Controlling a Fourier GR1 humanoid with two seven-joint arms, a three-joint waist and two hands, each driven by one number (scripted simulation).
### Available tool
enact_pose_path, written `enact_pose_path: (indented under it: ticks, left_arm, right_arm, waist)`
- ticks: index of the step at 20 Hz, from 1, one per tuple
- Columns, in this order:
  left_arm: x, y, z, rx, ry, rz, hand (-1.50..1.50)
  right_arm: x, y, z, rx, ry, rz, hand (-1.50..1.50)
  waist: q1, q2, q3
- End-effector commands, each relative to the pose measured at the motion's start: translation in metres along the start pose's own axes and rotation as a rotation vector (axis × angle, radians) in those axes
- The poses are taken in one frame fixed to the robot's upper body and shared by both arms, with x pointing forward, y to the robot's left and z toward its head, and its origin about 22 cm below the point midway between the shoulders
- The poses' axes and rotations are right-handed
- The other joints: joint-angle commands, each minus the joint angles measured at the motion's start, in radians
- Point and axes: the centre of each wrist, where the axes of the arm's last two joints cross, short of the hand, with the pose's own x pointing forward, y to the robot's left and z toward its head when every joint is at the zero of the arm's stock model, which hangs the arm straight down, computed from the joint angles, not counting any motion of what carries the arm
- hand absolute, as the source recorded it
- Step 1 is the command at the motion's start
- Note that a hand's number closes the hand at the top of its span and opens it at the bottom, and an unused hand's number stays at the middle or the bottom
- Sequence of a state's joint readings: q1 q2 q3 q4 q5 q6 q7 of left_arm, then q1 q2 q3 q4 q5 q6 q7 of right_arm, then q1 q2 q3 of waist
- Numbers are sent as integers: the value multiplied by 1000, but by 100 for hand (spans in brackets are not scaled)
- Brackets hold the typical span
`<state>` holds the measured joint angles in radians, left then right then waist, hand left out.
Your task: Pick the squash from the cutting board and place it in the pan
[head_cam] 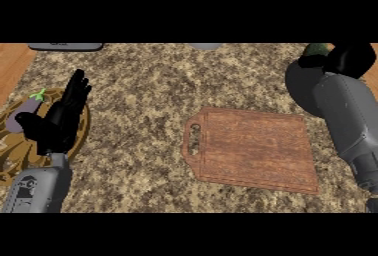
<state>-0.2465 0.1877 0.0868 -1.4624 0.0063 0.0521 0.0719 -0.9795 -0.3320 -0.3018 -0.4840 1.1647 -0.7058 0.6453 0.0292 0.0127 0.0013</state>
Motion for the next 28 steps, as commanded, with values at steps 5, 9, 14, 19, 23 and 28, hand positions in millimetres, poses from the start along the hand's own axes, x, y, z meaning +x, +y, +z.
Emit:
enact_pose_path:
  ticks: [5, 9, 14, 19, 23, 28]
  left_arm:
    - [11, -14, -10, -16, -18, 18, 0]
    - [6, -9, -3, -19, -41, 2, 0]
    - [9, -15, -12, -31, -28, 22, 0]
    - [8, -12, -8, -27, -15, 24, 0]
    - [3, -1, -8, -25, -38, 11, 0]
    - [-1, -22, -3, -38, -14, 31, 0]
  right_arm:
    - [-103, -7, -44, -86, 44, 146, 150]
    - [-138, -22, -60, -103, 81, 124, 150]
    - [-129, -11, -51, -66, 145, -35, 150]
    - [-141, -5, -46, 228, 249, -159, -150]
    - [-171, -4, -41, 231, 218, -206, -150]
    - [-170, -4, -41, 106, 130, -290, -150]
  waist:
    - [16, 13, 3]
    - [27, 17, 5]
    - [32, 26, 10]
    - [27, 18, 10]
    - [40, 29, 9]
    - [36, 21, 8]
